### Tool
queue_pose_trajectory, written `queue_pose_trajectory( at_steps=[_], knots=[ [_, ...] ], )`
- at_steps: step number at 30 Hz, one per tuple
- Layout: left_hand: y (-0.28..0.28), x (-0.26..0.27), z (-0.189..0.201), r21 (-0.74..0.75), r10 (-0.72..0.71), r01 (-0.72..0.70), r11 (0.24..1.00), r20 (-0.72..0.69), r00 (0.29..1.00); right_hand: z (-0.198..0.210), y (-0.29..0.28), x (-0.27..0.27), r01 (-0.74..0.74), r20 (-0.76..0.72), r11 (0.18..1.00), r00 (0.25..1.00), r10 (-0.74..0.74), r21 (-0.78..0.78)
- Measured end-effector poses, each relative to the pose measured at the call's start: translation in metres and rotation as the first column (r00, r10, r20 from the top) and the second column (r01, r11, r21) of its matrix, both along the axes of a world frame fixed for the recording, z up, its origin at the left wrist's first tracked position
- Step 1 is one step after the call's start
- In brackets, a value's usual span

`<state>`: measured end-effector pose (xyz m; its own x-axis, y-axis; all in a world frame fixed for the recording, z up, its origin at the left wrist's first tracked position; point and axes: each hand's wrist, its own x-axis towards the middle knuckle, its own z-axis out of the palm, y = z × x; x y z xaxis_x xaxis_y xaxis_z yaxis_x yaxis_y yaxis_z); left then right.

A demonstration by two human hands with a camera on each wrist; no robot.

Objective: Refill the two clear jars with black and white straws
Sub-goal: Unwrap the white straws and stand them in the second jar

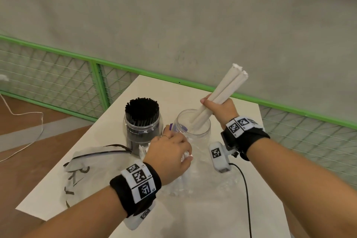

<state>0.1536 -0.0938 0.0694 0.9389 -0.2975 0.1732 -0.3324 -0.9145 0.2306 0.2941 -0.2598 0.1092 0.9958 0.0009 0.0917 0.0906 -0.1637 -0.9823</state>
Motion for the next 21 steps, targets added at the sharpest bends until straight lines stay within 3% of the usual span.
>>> queue_pose_trajectory(
  at_steps=[6, 13, 17, 21],
  knots=[
    [0.0, 0.001, -0.008, -0.053, -0.001, 0.006, 0.999, 0.096, 0.995, -0.045, -0.002, 0.013, 0.069, -0.172, 0.977, 0.98, -0.105, -0.204],
    [-0.001, 0.0, -0.009, -0.056, -0.004, 0.011, 0.998, 0.121, 0.993, -0.058, -0.003, 0.009, 0.107, -0.137, 0.941, 0.978, -0.157, -0.32],
    [-0.001, -0.001, -0.008, -0.049, -0.008, 0.015, 0.999, 0.129, 0.992, -0.057, 0.001, 0.012, 0.075, -0.125, 0.969, 0.986, -0.107, -0.236],
    [-0.001, -0.003, -0.008, -0.056, -0.009, 0.015, 0.998, 0.117, 0.993, -0.05, 0.016, 0.014, -0.073, -0.047, 0.927, 0.997, 0.06, -0.368]
  ],
)
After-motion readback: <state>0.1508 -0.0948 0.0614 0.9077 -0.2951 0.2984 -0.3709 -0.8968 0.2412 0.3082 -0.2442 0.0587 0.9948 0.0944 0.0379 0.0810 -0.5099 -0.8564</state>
